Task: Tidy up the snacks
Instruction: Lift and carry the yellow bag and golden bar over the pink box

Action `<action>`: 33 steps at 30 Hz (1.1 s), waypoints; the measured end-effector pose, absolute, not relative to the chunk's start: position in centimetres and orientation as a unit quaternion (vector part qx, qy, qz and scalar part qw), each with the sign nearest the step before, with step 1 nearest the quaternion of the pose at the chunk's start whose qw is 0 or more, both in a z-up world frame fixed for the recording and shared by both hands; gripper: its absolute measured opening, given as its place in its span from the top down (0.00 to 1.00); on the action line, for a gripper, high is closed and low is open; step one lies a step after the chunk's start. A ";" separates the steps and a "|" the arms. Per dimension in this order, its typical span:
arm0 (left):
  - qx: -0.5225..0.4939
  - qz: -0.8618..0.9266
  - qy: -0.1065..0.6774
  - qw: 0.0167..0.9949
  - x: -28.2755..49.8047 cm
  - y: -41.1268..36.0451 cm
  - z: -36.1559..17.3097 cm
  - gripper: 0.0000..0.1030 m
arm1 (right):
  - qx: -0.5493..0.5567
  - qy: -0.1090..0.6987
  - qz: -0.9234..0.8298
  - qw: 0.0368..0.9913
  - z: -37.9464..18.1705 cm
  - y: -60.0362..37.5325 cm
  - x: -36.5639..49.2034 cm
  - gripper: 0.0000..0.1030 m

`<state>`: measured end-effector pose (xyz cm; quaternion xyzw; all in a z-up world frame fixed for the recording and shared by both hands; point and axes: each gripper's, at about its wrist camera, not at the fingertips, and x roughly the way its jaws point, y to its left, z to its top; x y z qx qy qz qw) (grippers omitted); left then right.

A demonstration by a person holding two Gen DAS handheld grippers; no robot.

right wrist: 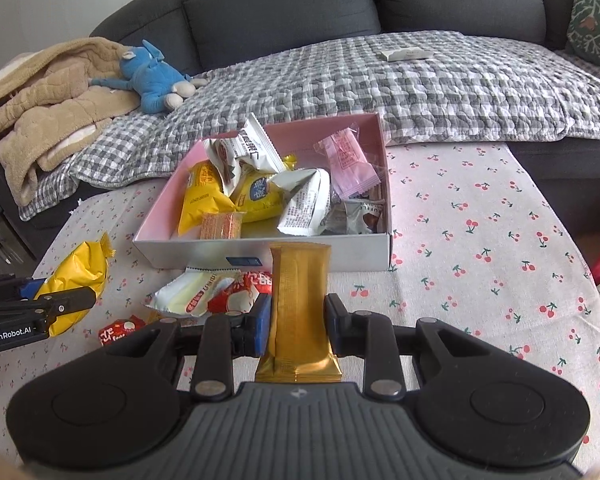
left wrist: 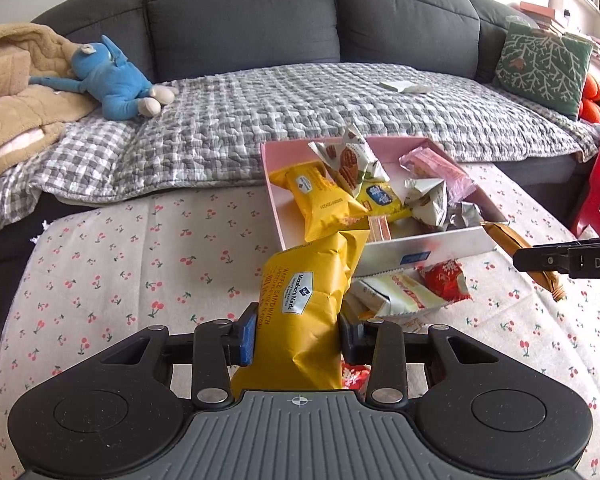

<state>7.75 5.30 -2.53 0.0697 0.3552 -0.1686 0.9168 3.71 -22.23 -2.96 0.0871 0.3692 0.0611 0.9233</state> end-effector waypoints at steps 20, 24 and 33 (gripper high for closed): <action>0.015 -0.094 0.398 0.913 19.0 0.4 -4.0 0.64 | 0.166 0.321 0.086 0.928 -0.7 -22.0 14.4 0.75; 0.018 -0.095 0.388 0.916 19.9 0.0 -4.1 0.64 | 0.161 0.333 0.069 0.927 -1.7 -21.5 16.6 0.75; 0.002 -0.103 0.371 0.923 21.6 -0.3 -4.3 0.64 | 0.145 0.338 0.032 0.929 -2.3 -21.6 19.0 0.75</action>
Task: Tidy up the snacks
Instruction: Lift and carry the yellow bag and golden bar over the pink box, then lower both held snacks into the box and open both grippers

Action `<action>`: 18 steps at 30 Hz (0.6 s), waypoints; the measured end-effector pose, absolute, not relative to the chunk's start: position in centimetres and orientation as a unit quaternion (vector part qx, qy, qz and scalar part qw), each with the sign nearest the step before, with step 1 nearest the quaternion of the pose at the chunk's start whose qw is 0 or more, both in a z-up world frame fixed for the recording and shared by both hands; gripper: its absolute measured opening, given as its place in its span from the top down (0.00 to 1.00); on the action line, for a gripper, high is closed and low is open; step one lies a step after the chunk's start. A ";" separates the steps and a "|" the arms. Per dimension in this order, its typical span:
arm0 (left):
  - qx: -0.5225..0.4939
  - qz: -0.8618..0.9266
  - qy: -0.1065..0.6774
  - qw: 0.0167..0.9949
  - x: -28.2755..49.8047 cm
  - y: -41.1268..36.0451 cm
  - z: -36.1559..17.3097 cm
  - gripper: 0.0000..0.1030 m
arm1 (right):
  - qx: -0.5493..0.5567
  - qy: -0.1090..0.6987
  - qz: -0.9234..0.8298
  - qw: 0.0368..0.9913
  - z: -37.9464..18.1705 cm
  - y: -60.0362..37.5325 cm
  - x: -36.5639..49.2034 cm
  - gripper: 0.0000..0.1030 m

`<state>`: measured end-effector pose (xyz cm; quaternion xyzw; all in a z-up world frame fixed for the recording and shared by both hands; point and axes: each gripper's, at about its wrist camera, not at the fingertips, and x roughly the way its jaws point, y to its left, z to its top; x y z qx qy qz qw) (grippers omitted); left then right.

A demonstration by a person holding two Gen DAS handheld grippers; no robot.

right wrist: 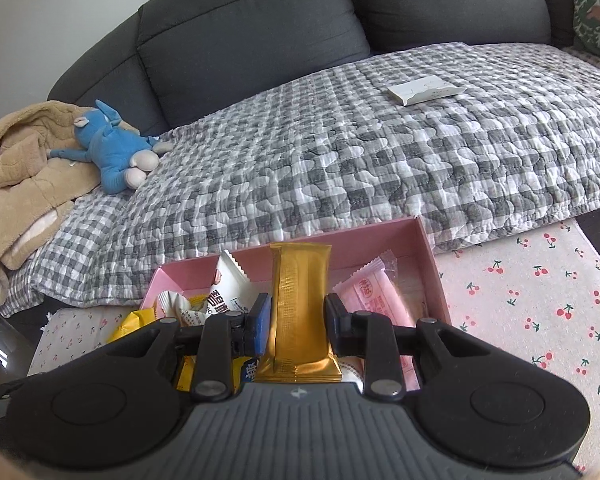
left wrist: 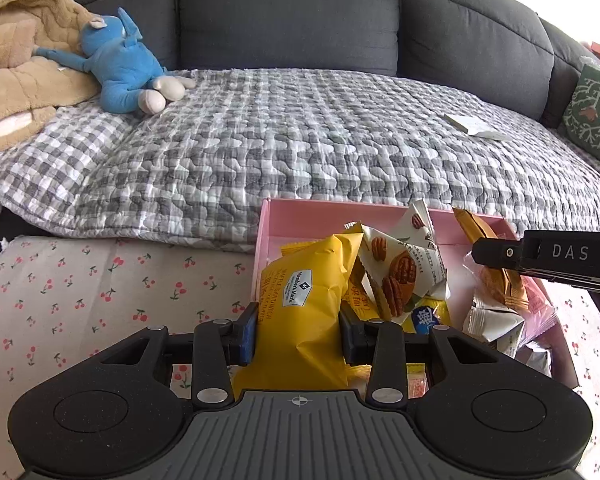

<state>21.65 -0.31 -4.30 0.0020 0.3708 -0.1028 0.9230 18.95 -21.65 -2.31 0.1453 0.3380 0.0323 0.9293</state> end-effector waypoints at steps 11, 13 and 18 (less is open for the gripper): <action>-0.015 -0.131 0.382 0.915 22.5 -0.4 -6.0 0.54 | 0.132 0.329 0.025 0.935 -1.5 -21.7 18.3 0.55; -0.013 -0.137 0.378 0.916 22.0 -0.5 -5.9 0.52 | 0.122 0.326 0.028 0.937 -1.3 -21.6 17.8 0.51; 0.016 -0.144 0.360 0.922 20.4 -1.0 -5.1 0.36 | 0.099 0.319 0.038 0.942 -0.4 -21.6 16.4 0.41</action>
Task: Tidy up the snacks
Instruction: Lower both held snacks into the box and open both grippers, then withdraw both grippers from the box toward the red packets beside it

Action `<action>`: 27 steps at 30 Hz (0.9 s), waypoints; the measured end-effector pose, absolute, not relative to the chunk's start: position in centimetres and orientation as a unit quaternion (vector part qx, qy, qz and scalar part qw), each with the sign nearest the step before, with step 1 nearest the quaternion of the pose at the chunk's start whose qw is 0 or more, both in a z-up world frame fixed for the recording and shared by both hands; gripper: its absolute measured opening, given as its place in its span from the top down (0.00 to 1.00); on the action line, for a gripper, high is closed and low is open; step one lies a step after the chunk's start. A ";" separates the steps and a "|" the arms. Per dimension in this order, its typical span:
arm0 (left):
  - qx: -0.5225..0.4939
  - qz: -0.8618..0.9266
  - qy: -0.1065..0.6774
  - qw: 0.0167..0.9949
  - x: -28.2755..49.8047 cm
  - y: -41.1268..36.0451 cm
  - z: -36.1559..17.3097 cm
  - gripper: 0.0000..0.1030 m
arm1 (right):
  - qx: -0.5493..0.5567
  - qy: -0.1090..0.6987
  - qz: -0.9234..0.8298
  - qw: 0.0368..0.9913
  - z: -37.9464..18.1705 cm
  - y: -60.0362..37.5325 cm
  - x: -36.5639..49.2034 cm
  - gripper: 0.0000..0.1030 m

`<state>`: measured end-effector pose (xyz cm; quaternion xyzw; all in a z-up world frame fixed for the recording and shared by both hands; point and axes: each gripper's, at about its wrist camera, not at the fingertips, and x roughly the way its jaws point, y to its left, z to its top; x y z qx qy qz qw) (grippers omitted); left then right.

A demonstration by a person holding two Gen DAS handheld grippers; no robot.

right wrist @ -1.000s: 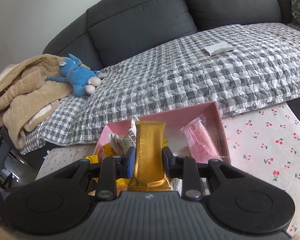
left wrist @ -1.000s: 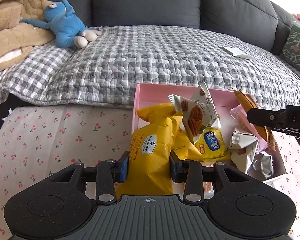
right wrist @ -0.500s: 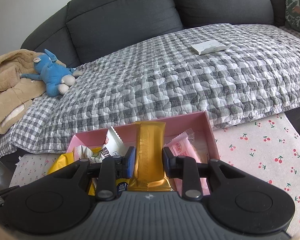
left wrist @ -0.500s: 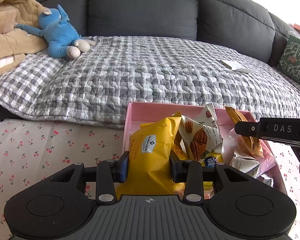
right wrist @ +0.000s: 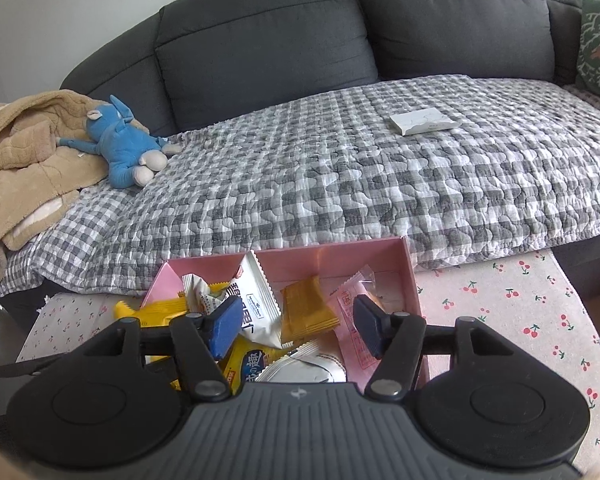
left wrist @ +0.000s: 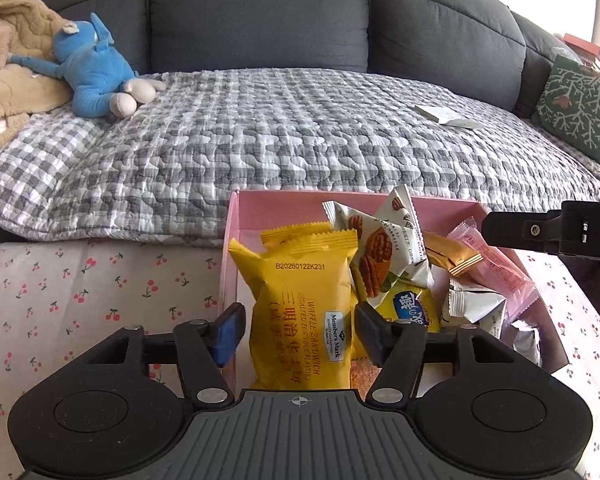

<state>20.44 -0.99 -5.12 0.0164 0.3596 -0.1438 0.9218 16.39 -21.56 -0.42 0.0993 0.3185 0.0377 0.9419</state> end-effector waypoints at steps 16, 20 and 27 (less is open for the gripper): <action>0.047 -0.167 0.333 0.927 13.9 0.9 -2.3 0.11 | 0.092 0.311 0.038 0.945 1.0 -21.9 10.7 0.14; 0.053 -0.167 0.332 0.927 12.1 1.7 -2.0 0.09 | 0.085 0.311 0.044 0.946 1.0 -21.5 9.1 0.11; 0.060 -0.164 0.333 0.927 9.5 3.3 -2.0 0.06 | 0.067 0.309 0.058 0.947 0.9 -20.6 6.3 0.07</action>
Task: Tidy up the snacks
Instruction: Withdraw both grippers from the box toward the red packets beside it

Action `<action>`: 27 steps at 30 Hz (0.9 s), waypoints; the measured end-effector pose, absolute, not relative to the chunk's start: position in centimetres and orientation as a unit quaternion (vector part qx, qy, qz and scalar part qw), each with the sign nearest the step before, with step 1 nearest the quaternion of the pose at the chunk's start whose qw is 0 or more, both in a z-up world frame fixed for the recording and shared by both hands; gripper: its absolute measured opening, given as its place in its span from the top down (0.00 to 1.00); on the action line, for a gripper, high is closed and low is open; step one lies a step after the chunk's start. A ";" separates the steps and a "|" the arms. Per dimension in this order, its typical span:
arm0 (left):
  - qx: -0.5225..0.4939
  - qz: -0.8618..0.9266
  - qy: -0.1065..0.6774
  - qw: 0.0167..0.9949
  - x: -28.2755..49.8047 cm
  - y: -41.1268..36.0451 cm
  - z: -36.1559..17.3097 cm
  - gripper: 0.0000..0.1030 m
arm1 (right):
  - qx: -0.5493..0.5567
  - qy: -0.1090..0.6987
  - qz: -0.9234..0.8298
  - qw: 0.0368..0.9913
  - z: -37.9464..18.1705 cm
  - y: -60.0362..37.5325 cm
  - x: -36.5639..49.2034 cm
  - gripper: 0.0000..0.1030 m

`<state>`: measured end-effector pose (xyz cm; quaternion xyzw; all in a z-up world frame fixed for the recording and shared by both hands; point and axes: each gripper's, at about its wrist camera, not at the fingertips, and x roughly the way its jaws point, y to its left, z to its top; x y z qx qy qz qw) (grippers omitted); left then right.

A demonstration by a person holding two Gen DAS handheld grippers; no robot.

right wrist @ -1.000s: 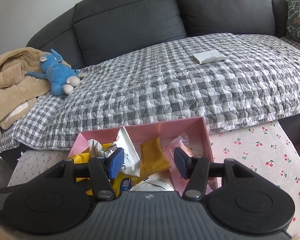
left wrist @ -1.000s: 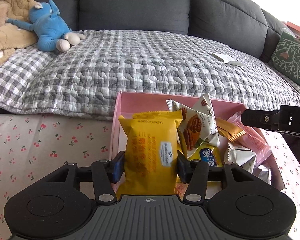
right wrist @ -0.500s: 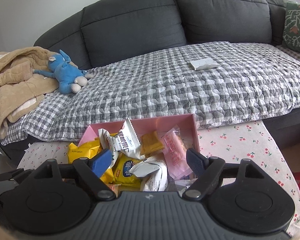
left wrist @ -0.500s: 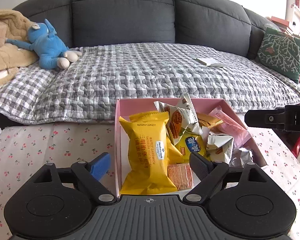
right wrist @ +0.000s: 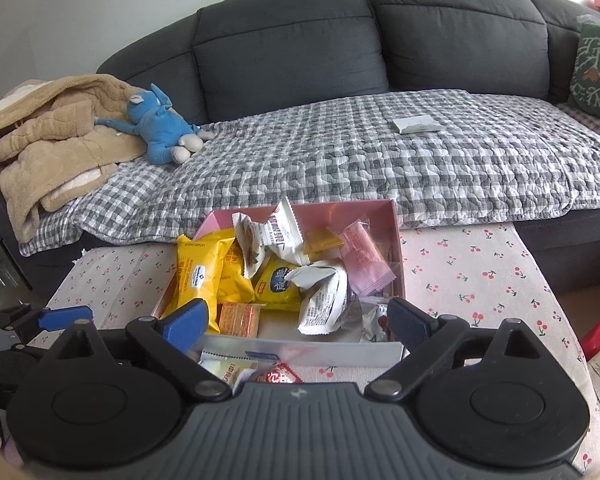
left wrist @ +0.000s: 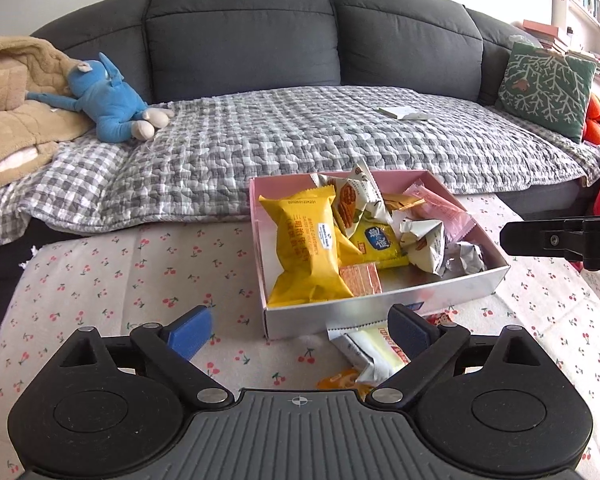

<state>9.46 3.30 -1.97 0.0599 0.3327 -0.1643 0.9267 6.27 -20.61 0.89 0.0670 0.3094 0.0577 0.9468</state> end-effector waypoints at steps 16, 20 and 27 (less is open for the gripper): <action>0.046 -0.153 0.351 0.923 5.9 6.4 -4.2 0.06 | 0.028 0.301 0.068 0.951 -1.7 -19.3 2.1 0.03; 0.042 -0.155 0.354 0.922 5.5 6.8 -4.7 0.05 | 0.011 0.298 0.074 0.952 -2.1 -18.9 1.3 0.03; 0.048 -0.166 0.352 0.920 4.4 7.3 -5.0 0.05 | 0.004 0.297 0.081 0.951 -2.7 -18.7 0.1 0.01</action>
